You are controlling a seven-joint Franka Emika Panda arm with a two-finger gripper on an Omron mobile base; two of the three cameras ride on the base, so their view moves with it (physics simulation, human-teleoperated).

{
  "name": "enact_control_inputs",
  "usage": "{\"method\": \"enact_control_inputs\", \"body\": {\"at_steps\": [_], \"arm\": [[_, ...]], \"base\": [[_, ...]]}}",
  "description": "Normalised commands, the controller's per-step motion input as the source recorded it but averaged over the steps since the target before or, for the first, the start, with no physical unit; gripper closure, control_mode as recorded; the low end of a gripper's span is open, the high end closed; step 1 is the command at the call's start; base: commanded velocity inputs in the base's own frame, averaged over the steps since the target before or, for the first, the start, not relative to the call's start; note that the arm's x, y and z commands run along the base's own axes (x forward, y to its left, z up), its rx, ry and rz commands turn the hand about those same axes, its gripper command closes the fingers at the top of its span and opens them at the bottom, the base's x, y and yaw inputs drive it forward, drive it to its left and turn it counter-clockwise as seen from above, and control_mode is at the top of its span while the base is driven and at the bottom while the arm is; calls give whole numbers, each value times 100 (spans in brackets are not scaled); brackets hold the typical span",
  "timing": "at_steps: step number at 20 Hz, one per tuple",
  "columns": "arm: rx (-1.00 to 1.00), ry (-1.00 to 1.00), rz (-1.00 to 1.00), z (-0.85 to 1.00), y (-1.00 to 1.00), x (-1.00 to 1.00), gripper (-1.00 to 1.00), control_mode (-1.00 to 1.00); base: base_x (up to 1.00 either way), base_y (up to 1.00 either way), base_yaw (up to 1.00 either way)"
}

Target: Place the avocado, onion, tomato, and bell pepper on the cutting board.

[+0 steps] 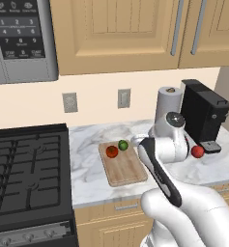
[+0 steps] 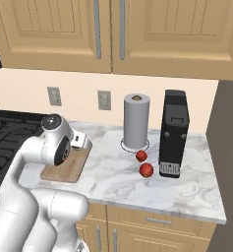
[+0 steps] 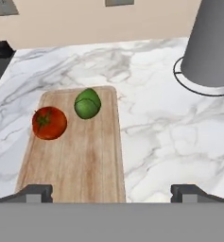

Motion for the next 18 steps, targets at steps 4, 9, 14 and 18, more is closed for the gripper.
{"method": "enact_control_inputs", "body": {"at_steps": [4, 9, 14, 18], "arm": [[0, 0, -28, 26, -69, -23, -100, -100], [0, 0, -23, 6, -68, -2, -100, -100], [3, 0, -6, 0, -91, 0, -100, -100], [4, 0, -1, 1, -92, 0, -100, -100]], "base": [[0, 0, 0], [0, 0, 0], [0, 0, 0], [0, 0, 0]]}}
